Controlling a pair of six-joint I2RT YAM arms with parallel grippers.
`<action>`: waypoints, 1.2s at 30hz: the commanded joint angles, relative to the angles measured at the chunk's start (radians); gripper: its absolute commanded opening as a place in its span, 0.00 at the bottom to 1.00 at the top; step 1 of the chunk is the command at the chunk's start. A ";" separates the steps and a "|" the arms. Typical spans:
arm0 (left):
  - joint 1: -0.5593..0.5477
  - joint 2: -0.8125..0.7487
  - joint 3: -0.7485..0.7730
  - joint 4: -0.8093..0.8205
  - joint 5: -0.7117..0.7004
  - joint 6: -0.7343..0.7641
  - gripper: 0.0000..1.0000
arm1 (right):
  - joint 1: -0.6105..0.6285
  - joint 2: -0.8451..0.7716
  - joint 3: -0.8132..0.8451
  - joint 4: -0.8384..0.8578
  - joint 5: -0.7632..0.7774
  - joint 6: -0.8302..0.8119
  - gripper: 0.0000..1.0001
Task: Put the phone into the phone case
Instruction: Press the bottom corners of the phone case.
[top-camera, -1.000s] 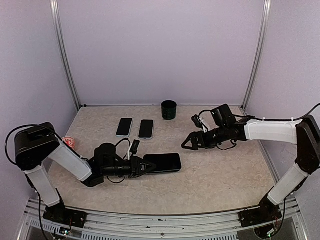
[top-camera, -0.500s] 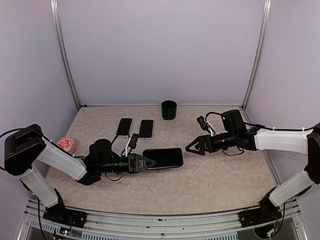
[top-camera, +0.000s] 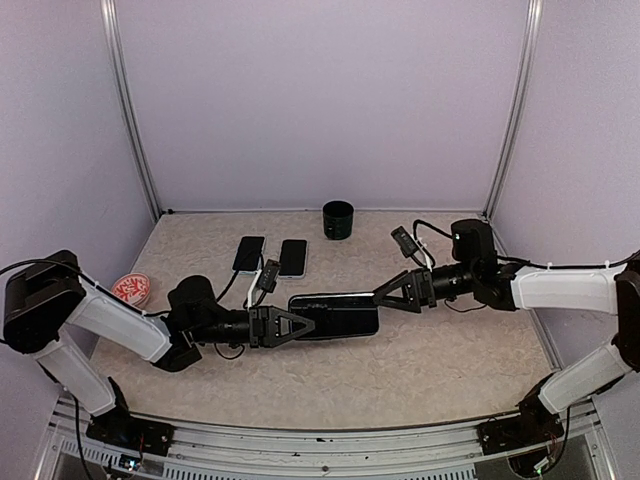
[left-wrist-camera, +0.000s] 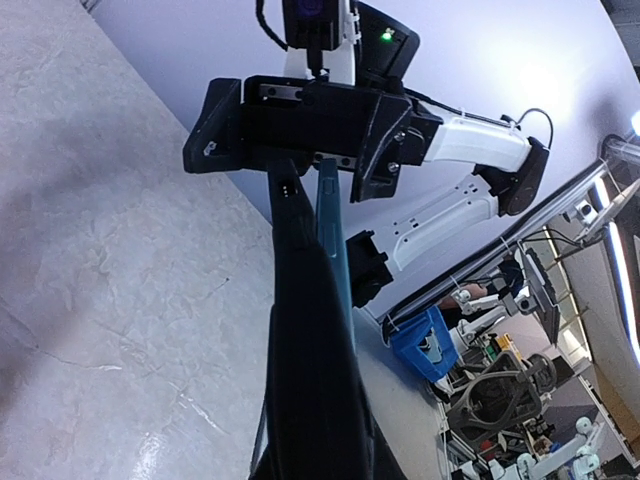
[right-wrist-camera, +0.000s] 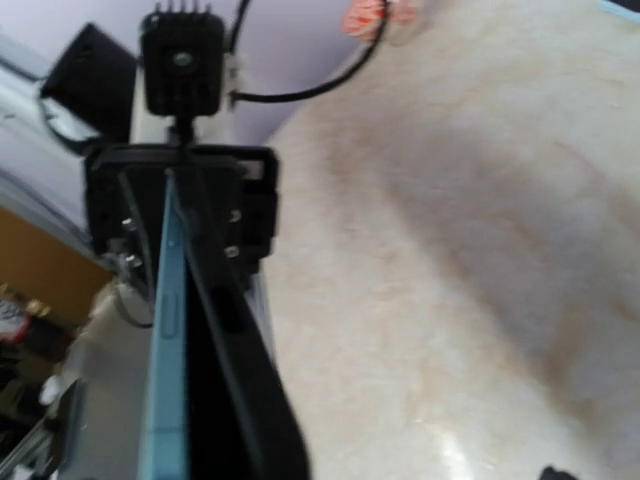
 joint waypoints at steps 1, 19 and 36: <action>-0.012 -0.030 0.017 0.175 0.056 0.000 0.00 | 0.034 -0.004 -0.024 0.129 -0.132 0.044 0.93; -0.012 0.013 0.018 0.286 0.089 -0.051 0.00 | 0.141 0.051 -0.019 0.407 -0.279 0.219 0.71; -0.014 0.002 0.017 0.251 0.075 -0.036 0.00 | 0.192 0.106 0.030 0.440 -0.287 0.260 0.27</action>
